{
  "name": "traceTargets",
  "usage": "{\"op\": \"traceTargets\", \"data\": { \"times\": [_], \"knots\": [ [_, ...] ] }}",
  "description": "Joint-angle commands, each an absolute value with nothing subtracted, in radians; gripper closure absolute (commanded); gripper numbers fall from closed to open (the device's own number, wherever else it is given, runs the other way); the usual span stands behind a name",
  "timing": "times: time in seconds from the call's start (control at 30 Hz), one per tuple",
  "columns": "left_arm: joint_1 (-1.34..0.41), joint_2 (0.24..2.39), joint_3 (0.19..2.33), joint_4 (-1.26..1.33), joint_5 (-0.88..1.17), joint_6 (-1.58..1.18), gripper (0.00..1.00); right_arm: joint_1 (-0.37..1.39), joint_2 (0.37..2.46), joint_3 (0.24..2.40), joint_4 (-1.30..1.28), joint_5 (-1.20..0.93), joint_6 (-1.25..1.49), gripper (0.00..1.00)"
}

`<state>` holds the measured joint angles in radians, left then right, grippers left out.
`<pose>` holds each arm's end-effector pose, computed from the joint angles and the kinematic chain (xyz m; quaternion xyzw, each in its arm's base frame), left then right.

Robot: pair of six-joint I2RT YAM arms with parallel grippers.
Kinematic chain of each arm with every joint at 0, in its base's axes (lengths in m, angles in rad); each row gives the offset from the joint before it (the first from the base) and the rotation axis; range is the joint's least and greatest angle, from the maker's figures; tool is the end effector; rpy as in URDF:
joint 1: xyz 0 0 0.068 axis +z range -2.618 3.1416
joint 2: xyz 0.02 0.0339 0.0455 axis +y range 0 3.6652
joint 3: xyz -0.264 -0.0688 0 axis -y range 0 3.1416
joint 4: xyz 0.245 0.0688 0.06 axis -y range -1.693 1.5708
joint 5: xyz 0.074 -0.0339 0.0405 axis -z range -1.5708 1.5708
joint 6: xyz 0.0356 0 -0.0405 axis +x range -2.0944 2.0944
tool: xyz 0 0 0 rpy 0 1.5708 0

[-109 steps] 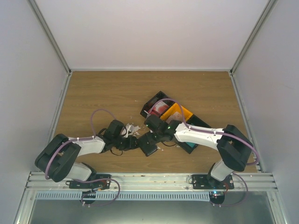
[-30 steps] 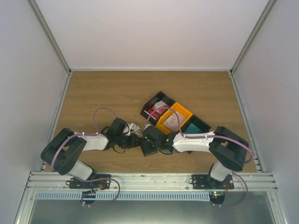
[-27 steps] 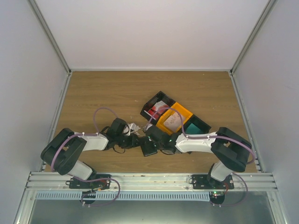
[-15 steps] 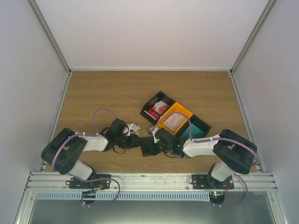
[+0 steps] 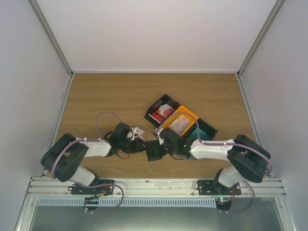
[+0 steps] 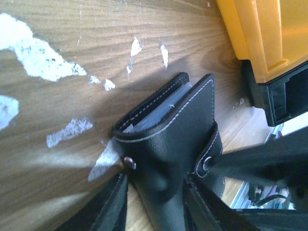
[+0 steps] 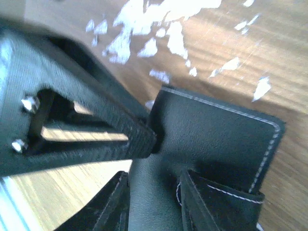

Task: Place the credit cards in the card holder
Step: Close the card holder at the center of the board, then reset both arms

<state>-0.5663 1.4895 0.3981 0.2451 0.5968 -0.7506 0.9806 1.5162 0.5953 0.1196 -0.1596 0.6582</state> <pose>0.1862 -0.1421 0.1095 0.0215 0.8996 -0.4247 0.0997 0.1498 0.2338 0.1400 -0.1778 0.9072 0.3238 0.2014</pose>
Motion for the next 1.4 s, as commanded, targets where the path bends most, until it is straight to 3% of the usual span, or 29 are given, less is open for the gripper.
{"op": "traceTargets", "data": {
  "times": [0.0,0.33,0.4,0.47,0.5,0.9,1.37],
  "knots": [
    [-0.575,1.415,0.399,0.106,0.482,-0.731,0.61,0.970,1.402,0.692,-0.129,-0.058,0.626,0.63],
    [-0.575,1.029,0.544,-0.215,0.242,-0.643,0.31,0.968,1.035,0.814,-0.502,0.354,0.644,0.32],
    [-0.575,0.940,0.589,-0.268,0.193,-0.604,0.21,0.968,0.946,0.837,-0.576,0.448,0.644,0.21],
    [-0.575,0.861,0.646,-0.319,0.134,-0.572,0.03,0.968,0.854,0.869,-0.648,0.536,0.651,0.07],
    [-0.575,0.823,0.675,-0.336,0.111,-0.552,0.01,0.968,0.821,0.890,-0.686,0.572,0.657,0.01],
    [-0.575,0.580,0.946,-0.496,-0.218,-0.369,0.01,0.968,0.587,1.090,-0.947,0.872,0.699,0.00],
    [-0.575,0.464,0.946,-0.520,-0.284,-0.325,0.01,0.968,0.434,1.105,-0.951,0.956,0.678,0.00]
  ]
}}
